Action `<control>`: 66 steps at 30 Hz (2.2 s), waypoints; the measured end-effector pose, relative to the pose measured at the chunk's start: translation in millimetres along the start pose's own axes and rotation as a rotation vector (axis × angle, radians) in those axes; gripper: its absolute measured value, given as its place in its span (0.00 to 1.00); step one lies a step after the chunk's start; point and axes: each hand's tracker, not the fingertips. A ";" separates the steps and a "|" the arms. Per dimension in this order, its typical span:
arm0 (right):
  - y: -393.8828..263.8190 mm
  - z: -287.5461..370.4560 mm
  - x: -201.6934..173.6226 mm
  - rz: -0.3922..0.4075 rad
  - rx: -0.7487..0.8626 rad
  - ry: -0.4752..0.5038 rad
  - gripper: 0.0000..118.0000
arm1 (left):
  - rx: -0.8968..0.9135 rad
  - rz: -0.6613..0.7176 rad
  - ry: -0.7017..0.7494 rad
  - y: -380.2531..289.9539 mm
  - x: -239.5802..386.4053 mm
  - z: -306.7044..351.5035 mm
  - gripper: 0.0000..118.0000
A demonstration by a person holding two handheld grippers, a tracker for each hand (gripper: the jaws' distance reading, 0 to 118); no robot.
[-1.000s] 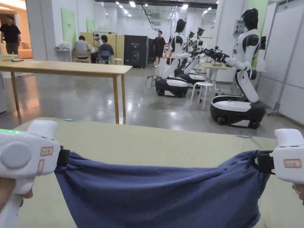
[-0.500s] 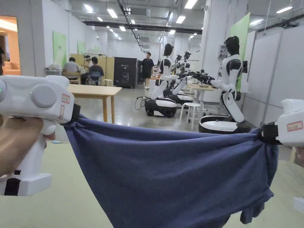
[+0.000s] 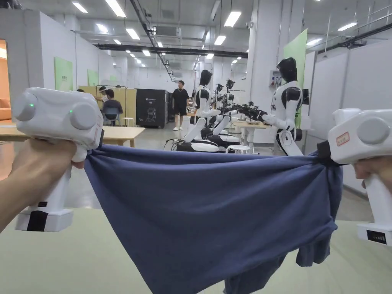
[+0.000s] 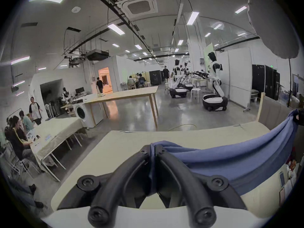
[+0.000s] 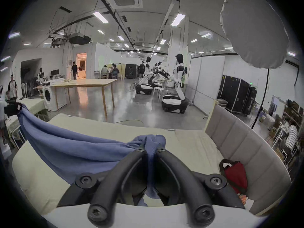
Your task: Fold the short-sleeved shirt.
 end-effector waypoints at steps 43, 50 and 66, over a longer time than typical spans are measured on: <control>-423.5 148.6 -15.6 -0.110 -0.371 0.116 0.07 | -0.464 0.098 -0.268 -402.0 -63.0 148.5 0.01; -428.7 147.1 -13.6 -0.162 -0.364 0.146 1.00 | -0.464 0.144 -0.320 -404.6 -67.3 144.7 0.95; -419.3 185.1 -21.4 -0.176 -0.242 0.085 0.01 | -0.519 0.116 -0.292 -392.6 -94.4 165.0 0.00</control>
